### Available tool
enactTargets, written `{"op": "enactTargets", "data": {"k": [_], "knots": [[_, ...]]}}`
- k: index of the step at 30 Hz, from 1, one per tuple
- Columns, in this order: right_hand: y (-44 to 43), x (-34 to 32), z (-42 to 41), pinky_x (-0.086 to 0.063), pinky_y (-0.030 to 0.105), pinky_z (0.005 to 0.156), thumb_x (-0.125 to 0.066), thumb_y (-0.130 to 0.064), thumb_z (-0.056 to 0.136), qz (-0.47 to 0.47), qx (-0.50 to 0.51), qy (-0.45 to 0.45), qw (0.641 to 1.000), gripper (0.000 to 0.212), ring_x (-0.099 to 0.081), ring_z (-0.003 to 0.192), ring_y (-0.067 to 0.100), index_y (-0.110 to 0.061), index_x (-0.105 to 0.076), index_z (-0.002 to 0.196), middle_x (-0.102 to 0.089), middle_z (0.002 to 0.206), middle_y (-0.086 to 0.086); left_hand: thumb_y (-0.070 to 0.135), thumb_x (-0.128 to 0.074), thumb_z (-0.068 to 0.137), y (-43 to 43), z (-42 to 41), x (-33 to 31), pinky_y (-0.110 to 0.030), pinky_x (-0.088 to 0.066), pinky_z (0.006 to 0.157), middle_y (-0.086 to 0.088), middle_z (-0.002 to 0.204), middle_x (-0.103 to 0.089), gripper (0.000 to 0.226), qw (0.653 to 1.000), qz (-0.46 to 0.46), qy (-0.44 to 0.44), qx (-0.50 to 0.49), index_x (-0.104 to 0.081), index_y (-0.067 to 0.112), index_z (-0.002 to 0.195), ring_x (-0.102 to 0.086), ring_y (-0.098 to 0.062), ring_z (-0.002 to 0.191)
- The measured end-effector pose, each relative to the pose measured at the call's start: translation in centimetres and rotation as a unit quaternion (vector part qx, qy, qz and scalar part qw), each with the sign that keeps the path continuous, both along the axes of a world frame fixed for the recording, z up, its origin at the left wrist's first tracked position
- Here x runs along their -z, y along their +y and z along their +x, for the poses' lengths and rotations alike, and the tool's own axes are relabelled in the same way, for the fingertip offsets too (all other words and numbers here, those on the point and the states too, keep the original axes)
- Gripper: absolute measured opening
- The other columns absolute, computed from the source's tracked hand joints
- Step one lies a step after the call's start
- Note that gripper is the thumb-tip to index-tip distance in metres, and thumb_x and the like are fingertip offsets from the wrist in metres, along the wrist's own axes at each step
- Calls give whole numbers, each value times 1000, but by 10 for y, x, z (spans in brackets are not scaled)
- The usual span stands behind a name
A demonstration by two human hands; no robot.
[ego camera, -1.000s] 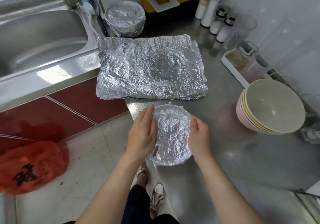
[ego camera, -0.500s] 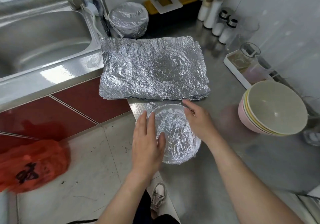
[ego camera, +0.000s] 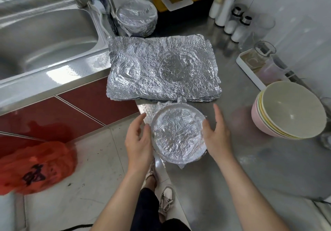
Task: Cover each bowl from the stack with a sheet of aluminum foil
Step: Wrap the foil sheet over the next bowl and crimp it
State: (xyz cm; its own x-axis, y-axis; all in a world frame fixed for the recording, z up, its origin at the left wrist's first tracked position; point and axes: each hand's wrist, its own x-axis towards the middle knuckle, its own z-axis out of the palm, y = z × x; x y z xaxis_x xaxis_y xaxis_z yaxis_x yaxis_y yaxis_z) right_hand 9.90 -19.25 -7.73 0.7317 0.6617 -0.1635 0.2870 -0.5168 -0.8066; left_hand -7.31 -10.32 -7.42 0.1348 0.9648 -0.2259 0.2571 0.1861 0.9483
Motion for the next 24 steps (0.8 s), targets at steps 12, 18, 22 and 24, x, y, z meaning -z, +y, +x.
{"op": "enactTargets", "data": {"k": [12, 18, 22, 24], "knots": [[18, 13, -4, -37, 14, 87, -41, -10, 101, 20, -1, 26, 999, 35, -58, 113, 17, -5, -55, 133, -63, 125, 7, 25, -36, 102, -17, 26, 14, -60, -39, 105, 8, 141, -52, 45, 999, -41, 1, -9, -40, 31, 146, -45, -42, 128], [15, 18, -9, -38, 21, 70, -39, -6, 100, 37, 42, 19, 998, 31, -53, 79, 11, -5, -64, 119, -62, 89, 1, 12, -37, 104, -13, 33, 3, -38, -38, 111, 15, 138, -48, 41, 999, -25, 27, -5, -46, 21, 143, -49, -19, 131], [11, 15, -18, -38, 15, 65, -39, -3, 99, 59, 96, 14, 994, 30, -55, 76, 11, -7, -67, 110, -65, 88, 0, 15, -39, 104, -9, 32, 6, -58, -43, 102, 5, 137, -56, 40, 999, -21, 32, 13, -47, 23, 142, -53, -40, 121], [7, 12, -22, -38, 19, 67, -40, -4, 99, 51, 108, 19, 993, 29, -54, 75, 11, -8, -67, 109, -65, 88, 0, 19, -39, 104, -7, 31, 9, -65, -42, 97, -18, 129, -60, 39, 998, -33, 31, 30, -48, 25, 142, -50, -50, 116]]}}
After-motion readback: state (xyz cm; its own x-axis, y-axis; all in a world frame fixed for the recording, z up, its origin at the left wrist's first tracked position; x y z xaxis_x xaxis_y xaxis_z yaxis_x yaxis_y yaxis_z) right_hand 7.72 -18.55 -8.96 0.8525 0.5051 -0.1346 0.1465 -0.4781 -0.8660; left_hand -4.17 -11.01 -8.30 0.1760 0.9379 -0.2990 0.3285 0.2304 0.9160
